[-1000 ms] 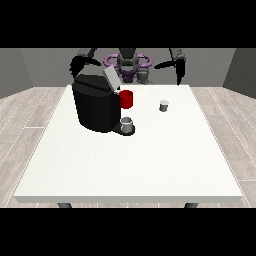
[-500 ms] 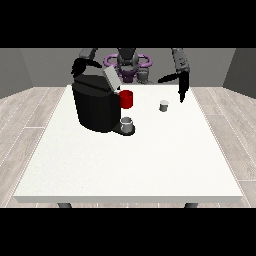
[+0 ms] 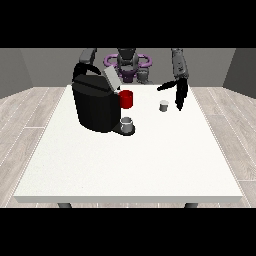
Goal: Insert the coffee pod into the coffee machine and close the lid
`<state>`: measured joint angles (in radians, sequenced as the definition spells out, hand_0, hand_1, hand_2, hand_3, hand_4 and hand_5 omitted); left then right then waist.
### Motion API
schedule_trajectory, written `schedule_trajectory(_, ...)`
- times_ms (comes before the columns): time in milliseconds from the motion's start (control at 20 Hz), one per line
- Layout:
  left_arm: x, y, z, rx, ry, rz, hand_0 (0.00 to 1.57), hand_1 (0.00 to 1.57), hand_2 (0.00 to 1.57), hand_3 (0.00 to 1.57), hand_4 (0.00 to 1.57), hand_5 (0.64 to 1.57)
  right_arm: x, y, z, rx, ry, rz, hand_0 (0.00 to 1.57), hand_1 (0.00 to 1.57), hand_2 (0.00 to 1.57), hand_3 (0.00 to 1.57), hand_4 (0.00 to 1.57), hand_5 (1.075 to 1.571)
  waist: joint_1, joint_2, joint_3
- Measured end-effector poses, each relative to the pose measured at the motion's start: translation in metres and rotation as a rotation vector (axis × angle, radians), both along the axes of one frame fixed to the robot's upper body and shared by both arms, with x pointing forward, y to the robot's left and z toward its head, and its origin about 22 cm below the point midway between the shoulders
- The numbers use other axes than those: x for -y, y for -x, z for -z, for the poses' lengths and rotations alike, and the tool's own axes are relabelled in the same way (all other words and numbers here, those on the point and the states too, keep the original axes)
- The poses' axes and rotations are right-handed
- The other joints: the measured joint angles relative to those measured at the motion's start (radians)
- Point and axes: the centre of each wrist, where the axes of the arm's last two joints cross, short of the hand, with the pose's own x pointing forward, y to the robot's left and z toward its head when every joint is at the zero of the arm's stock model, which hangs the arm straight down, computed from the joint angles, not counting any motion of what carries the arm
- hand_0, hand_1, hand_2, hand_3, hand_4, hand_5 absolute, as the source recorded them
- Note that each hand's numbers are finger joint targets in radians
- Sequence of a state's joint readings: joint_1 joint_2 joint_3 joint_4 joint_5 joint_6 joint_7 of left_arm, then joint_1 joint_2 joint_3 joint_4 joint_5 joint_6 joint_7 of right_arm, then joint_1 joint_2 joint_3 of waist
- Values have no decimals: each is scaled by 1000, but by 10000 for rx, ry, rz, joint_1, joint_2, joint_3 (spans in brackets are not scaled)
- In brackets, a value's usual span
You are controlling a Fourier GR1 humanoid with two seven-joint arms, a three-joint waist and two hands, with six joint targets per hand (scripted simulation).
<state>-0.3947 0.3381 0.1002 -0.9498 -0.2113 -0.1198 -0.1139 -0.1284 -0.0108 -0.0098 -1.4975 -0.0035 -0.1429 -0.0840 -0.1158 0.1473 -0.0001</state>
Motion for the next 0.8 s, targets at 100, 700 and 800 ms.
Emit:
schedule_trajectory(100,4,-1,6,-71,-263,166,105,105,502,0,0,1571,4,-2,4,-163,57,31,0,0,0,0,389,1571,36,6,0)
schedule_trajectory(700,6,-11,13,-873,-2216,367,568,568,698,414,0,1571,9,-17,11,-858,461,272,0,0,0,0,393,1571,110,-103,1)
schedule_trajectory(800,1,-6,22,-927,-2578,334,547,547,697,454,0,1571,8,-15,8,-954,432,151,0,0,0,0,432,1571,-34,-139,-1)
